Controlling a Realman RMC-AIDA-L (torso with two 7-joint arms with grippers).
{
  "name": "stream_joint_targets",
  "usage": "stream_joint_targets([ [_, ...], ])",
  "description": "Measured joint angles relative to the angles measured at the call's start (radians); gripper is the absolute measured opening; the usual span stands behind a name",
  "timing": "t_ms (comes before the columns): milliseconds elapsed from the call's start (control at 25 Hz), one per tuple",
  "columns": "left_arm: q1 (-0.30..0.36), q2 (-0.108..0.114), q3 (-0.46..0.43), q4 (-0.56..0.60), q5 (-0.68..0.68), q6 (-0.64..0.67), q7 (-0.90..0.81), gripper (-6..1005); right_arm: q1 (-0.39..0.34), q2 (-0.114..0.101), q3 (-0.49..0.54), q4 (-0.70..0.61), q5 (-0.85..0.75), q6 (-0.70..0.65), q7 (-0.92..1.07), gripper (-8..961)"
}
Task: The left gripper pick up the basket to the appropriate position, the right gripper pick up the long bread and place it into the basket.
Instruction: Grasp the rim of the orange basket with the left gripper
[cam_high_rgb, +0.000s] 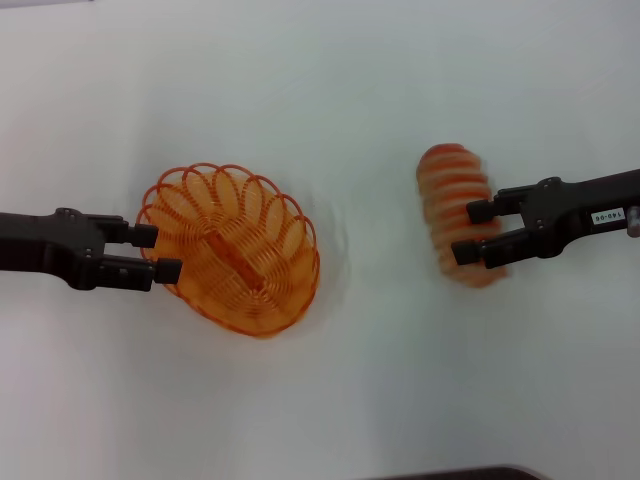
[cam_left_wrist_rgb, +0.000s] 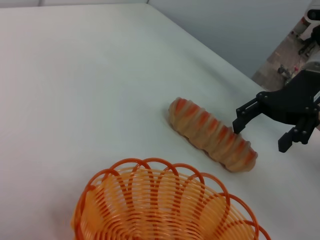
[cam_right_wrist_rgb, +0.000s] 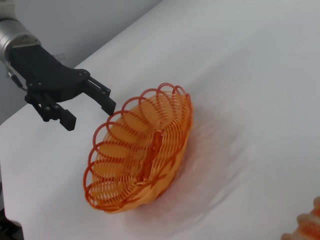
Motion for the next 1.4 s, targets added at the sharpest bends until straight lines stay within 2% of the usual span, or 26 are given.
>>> stream_joint_targets([
  [600,-0.007,0.0,0.0,0.001,0.001,0.006,-0.012,769,0.002,0.002,-0.001,0.0,0.001,0.0,0.0,896],
  [720,-0.031,0.002,0.0,0.007,0.001,0.007,-0.052,764,0.002,0.004,0.0,0.0,0.001,0.0,0.0,897],
  [840,-0.072,0.019,0.003,0.019,0.004,0.006,-0.102,759,0.002,0.004,0.004,0.0,0.001,0.0,-0.001,897],
  [960,-0.124,0.039,0.046,0.045,0.012,-0.006,-0.18,755,0.002,0.005,0.006,0.0,0.003,0.0,-0.005,897],
  [1000,-0.154,0.046,0.088,0.065,0.013,-0.019,-0.237,753,0.002,0.005,0.007,0.0,0.003,0.0,-0.008,897],
  [1040,-0.154,0.046,0.088,0.065,0.013,-0.019,-0.237,751,0.002,0.005,0.007,0.0,0.004,0.0,-0.011,897],
  [1200,-0.223,0.051,0.198,0.094,0.054,-0.061,-0.351,745,0.005,0.011,0.007,0.0,0.005,0.01,-0.02,897],
  [1400,-0.299,0.046,0.295,0.101,0.146,-0.106,-0.46,737,0.009,0.021,0.0,0.0,0.003,0.015,-0.03,897],
])
